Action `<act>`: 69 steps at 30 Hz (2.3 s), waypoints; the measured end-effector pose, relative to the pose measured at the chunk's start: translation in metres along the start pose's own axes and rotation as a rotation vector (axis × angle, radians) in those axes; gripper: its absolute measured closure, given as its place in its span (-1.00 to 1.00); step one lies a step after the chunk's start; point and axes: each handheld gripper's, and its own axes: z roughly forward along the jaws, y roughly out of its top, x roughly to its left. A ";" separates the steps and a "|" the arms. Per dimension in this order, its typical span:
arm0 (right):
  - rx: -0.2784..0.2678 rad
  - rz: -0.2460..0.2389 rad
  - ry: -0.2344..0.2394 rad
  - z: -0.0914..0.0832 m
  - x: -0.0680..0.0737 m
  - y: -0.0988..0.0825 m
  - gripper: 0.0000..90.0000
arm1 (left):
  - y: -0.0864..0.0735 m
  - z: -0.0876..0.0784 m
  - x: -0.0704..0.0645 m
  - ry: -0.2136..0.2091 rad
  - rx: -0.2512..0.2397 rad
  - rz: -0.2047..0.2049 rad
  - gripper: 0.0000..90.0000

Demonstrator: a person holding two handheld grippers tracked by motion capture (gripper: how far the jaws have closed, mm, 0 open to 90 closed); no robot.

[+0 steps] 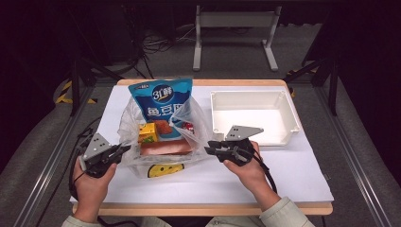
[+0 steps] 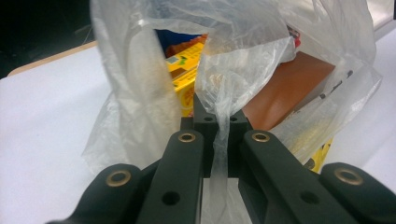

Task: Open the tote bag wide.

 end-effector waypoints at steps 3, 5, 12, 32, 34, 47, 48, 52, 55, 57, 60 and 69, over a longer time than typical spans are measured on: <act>-0.028 -0.038 0.009 0.004 0.007 0.012 0.31 | -0.003 -0.004 0.007 -0.006 -0.012 -0.033 0.98; -0.043 -0.060 0.010 0.008 0.011 0.020 0.26 | -0.004 -0.005 0.010 -0.010 -0.012 -0.044 0.98; -0.073 -0.133 0.022 0.026 0.026 0.050 0.20 | -0.009 -0.002 0.013 -0.028 -0.002 -0.055 0.98; 0.037 -0.109 -0.056 0.083 0.009 0.057 0.33 | -0.011 0.000 0.014 -0.047 0.009 -0.056 0.97; 0.033 -0.107 -0.065 0.079 0.008 0.056 0.68 | -0.013 0.000 0.016 -0.047 0.010 -0.062 0.97; -0.020 0.013 -0.138 0.030 -0.017 0.018 0.98 | -0.029 0.002 0.028 -0.019 0.062 -0.102 0.97; -0.014 0.025 -0.143 0.028 -0.019 0.013 0.98 | -0.031 0.004 0.029 -0.018 0.073 -0.108 0.97; 0.013 0.071 -0.144 0.023 -0.027 -0.002 0.98 | -0.038 0.009 0.032 -0.018 0.118 -0.117 0.97; 0.041 0.095 -0.139 0.023 -0.030 -0.012 0.98 | -0.044 0.012 0.034 -0.031 0.151 -0.125 0.97; 0.050 0.105 -0.136 0.024 -0.031 -0.015 0.98 | -0.045 0.013 0.033 -0.036 0.157 -0.131 0.97; 0.086 0.142 -0.123 0.026 -0.033 -0.027 0.98 | -0.050 0.018 0.033 -0.052 0.203 -0.137 0.97; 0.202 0.157 -0.091 0.034 -0.031 -0.050 0.98 | -0.058 0.033 0.031 -0.104 0.307 -0.157 0.97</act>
